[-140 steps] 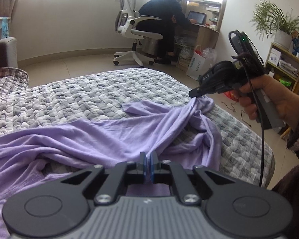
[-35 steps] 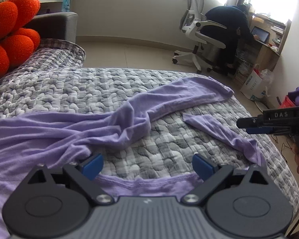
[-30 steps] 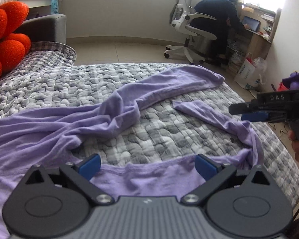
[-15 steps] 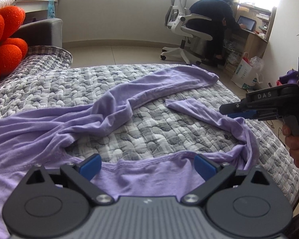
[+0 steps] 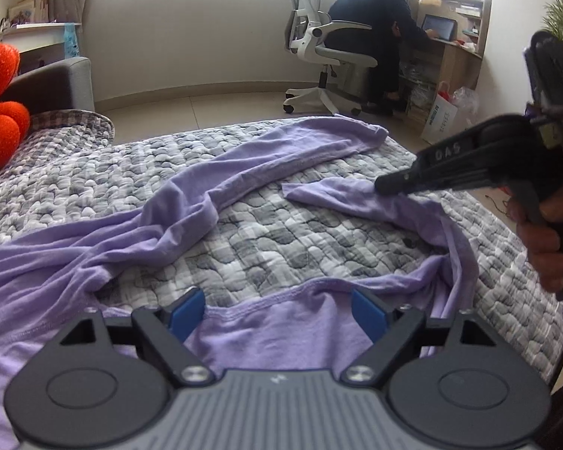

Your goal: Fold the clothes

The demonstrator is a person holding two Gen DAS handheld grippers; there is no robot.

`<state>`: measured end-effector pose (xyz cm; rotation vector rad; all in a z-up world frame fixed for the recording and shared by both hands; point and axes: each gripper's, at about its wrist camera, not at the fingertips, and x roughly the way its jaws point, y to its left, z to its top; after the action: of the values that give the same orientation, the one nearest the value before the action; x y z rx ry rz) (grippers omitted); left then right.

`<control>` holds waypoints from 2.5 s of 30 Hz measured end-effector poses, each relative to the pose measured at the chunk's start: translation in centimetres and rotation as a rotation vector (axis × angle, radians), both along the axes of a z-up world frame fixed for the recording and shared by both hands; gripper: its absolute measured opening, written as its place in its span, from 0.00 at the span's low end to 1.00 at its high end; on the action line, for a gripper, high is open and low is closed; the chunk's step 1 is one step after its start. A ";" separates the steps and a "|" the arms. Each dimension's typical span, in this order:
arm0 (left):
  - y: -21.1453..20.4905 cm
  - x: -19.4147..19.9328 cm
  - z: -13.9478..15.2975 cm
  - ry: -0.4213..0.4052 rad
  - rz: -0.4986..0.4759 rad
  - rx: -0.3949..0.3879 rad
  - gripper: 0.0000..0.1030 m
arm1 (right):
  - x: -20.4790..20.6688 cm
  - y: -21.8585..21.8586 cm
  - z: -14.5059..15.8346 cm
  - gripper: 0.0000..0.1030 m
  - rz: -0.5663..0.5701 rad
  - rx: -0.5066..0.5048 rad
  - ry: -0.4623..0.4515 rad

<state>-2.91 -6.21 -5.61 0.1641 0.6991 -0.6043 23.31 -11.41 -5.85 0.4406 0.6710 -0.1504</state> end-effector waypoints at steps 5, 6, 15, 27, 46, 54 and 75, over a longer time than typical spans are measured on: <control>0.1 0.0 -0.1 -0.003 -0.005 0.011 0.83 | -2.2 0.1 2.3 0.03 -0.080 -0.138 -0.029; 0.1 0.0 -0.1 -0.003 -0.007 0.014 0.82 | -2.7 0.0 2.7 0.03 -0.103 -0.173 -0.027; -0.3 -0.3 -0.5 -0.023 -0.030 0.058 0.79 | -5.8 -1.5 3.3 0.03 -0.219 -0.380 0.080; -1.9 -0.7 -0.6 -0.104 -0.129 0.107 0.79 | -6.9 -5.8 0.0 0.05 -0.185 -0.289 0.331; -4.5 0.5 -0.3 -0.050 -0.141 0.015 0.04 | -8.1 -10.9 -1.0 0.13 -0.279 0.109 0.208; -4.5 0.1 -0.3 -0.069 -0.134 0.026 0.04 | -8.6 -12.1 -1.5 0.18 -0.300 0.150 0.186; -2.6 1.2 0.9 -0.077 0.016 -0.061 0.01 | -7.0 -11.0 2.7 0.03 -0.379 0.016 -0.014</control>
<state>-1.73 -8.77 -4.69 0.1248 0.6062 -0.5996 16.35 -22.40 -3.13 0.5811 0.5701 -0.5004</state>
